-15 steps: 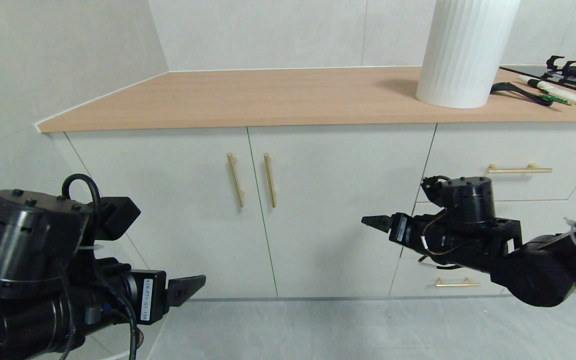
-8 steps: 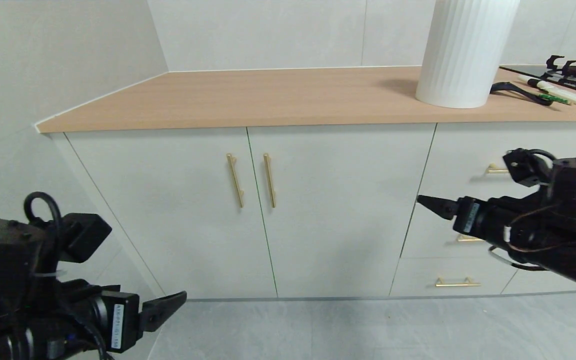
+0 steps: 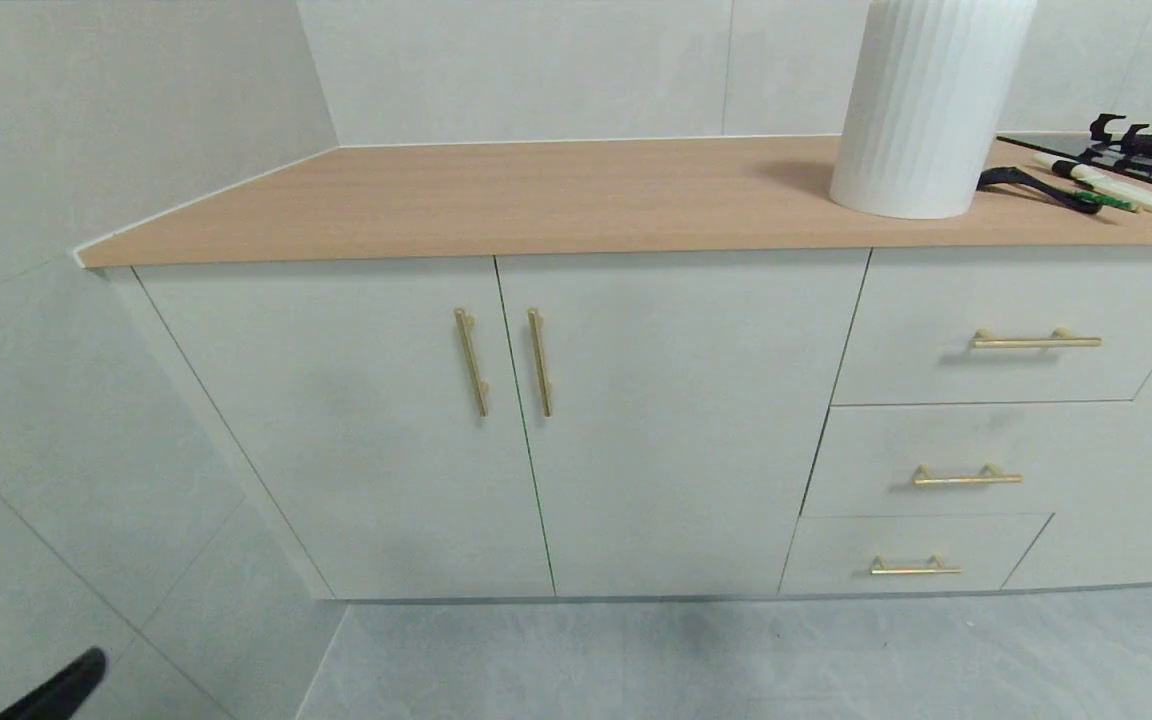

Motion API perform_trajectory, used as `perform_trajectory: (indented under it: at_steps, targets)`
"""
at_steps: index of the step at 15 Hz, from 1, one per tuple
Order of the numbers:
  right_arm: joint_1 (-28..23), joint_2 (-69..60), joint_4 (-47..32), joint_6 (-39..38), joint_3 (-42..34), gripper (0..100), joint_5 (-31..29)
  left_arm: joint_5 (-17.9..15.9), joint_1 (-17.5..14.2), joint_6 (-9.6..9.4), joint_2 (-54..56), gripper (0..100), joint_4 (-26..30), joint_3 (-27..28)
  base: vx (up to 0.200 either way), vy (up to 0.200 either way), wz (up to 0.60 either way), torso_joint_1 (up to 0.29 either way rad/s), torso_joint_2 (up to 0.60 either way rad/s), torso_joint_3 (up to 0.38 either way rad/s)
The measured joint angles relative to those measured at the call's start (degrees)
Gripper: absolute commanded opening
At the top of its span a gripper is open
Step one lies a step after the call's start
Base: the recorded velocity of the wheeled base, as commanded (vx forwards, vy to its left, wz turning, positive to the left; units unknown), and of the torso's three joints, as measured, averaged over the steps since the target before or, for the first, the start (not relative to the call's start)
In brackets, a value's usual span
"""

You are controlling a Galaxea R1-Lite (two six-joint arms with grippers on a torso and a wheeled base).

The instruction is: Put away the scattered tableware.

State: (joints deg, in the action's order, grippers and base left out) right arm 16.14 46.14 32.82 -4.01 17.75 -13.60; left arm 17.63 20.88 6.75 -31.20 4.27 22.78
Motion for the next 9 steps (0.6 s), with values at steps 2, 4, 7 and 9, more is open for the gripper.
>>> perform_trajectory:
  at_steps: [2, 4, 7, 9]
  targets:
    - [-4.0, -11.7, -6.8, 3.5, -1.1, 100, -0.9, -1.0, -3.4, -5.21, 10.7, 100, 0.1, -0.9, 0.0, 0.0, 0.0, 0.0, 0.0, 0.0]
    - [-8.1, -23.3, -14.0, 7.4, -1.7, 100, -1.4, -2.1, -7.2, -8.58, 19.0, 100, 0.0, -1.8, 0.0, 0.0, 0.0, 0.0, 0.0, 0.0]
    - [-12.8, -36.6, -23.2, 9.6, -2.5, 100, -1.6, -2.1, -12.0, -9.26, 23.8, 100, -1.8, -3.9, 0.0, 0.0, 0.0, 0.0, 0.0, 0.0]
    - [-15.1, -42.0, -25.9, 9.0, -4.2, 100, -3.3, -0.1, -14.3, -9.42, 25.0, 100, -6.9, -7.6, 0.0, 0.0, 0.0, 0.0, 0.0, 0.0]
